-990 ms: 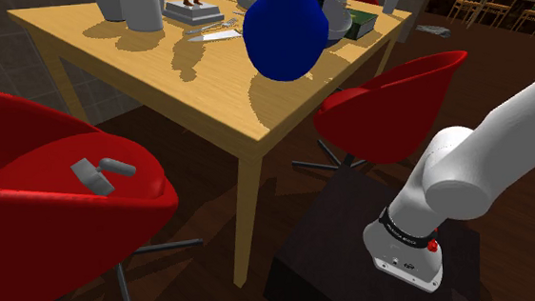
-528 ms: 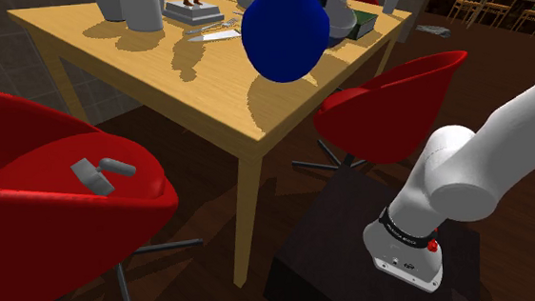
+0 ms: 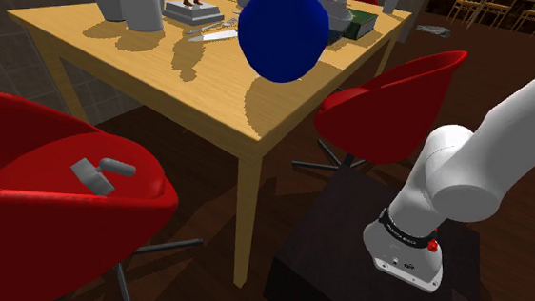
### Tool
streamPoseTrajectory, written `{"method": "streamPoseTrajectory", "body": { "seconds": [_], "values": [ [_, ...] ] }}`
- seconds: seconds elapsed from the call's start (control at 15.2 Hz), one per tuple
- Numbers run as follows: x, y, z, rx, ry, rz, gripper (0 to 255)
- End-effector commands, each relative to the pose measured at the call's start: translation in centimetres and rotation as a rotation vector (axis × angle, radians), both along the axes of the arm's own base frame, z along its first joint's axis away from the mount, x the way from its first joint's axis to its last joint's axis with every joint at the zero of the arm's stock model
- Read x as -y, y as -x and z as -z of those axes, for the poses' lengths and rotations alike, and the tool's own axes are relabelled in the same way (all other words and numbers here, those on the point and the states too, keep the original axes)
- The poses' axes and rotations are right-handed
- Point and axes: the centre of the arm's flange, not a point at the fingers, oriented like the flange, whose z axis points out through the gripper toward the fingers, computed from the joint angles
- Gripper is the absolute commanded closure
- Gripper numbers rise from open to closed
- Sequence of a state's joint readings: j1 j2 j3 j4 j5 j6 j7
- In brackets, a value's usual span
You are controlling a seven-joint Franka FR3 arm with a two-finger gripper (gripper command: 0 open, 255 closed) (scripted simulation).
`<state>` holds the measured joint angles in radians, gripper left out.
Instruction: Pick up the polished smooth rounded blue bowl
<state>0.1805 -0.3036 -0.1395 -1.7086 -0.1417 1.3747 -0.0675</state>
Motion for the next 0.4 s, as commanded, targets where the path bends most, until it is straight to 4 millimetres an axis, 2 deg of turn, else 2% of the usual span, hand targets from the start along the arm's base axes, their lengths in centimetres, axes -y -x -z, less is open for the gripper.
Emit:
{"method": "streamPoseTrajectory", "body": {
  "seconds": [0.0,0.2,0.33],
  "values": [
    [0.0,0.0,-1.0,0.0,-0.002,-0.001,255],
    [0.0,0.0,-2.6,0.0,-0.002,-0.001,255],
    [0.0,0.0,-2.6,0.0,-0.002,-0.001,255]
  ]
}}
